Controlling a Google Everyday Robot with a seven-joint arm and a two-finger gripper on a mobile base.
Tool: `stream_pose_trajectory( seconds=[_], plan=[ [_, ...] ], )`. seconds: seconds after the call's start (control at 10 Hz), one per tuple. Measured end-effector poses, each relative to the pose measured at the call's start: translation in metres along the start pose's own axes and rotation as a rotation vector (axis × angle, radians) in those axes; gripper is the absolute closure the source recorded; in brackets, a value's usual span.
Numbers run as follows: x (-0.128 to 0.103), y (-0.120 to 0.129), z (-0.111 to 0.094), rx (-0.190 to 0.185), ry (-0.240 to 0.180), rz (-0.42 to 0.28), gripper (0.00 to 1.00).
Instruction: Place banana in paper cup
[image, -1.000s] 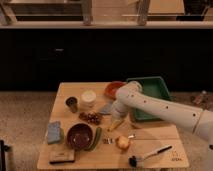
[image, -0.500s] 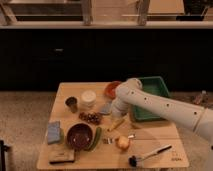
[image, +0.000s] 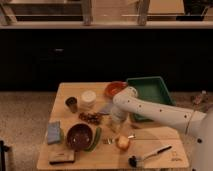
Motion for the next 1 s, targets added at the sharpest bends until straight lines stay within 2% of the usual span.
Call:
stream_pose_trajectory(
  seconds=[0.1, 0.3, 0.6, 0.7, 1.0],
  plan=[
    [-0.001, 0.001, 0.001, -0.007, 0.002, -0.007, 0.20],
    [-0.002, -0.003, -0.005, 0.005, 0.022, -0.072, 0.20],
    [-0.002, -0.009, -0.018, 0.021, 0.037, -0.085, 0.20],
    [0.001, -0.010, -0.017, 0.017, 0.055, -0.057, 0.20],
    [0.004, -0.013, -0.009, 0.008, 0.107, 0.097, 0.20]
  ],
)
